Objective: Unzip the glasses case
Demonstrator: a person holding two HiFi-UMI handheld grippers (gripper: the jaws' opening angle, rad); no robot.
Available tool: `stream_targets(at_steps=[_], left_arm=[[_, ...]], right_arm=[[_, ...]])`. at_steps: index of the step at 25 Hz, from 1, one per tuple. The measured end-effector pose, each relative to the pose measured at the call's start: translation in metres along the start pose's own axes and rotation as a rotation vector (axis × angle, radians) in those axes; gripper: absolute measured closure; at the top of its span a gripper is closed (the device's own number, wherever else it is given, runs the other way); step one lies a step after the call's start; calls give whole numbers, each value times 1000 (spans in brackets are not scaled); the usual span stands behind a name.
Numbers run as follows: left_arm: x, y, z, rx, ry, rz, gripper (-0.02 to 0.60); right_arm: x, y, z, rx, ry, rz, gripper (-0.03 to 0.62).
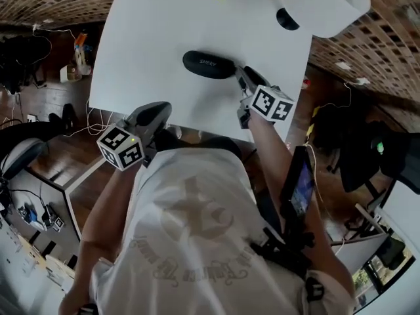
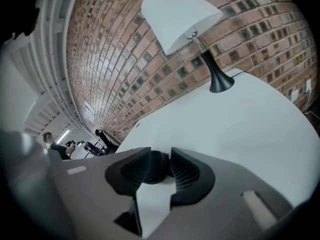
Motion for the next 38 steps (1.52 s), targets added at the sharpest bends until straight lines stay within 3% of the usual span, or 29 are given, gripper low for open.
stream_targets(at_steps=[9,16,23,32,38], left_arm=[[1,11,14,40,-17,15,578],[-14,7,10,89,23,36,578],[-57,3,42,94,27,80,578],[-92,3,66,128,34,128,578],[-101,16,80,162,24,177,578]], right_arm=[[-32,-32,4,-74,51,-51,522],[-84,-85,22,-163,120,-104,527],[-127,-147,43,-222,187,-124,579],[-151,-210,81,-317,179,-139,579],[-163,-228,97,-353,165,-134,579]])
Point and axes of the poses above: the fingertips, and each gripper's own axes: x forward along the fingers, y to its right, z out of its underside, the point moved 1 cm from there along -x, backward along the fingers, and after that the axes turned 13 degrees about -x, right-handed, at the moved point
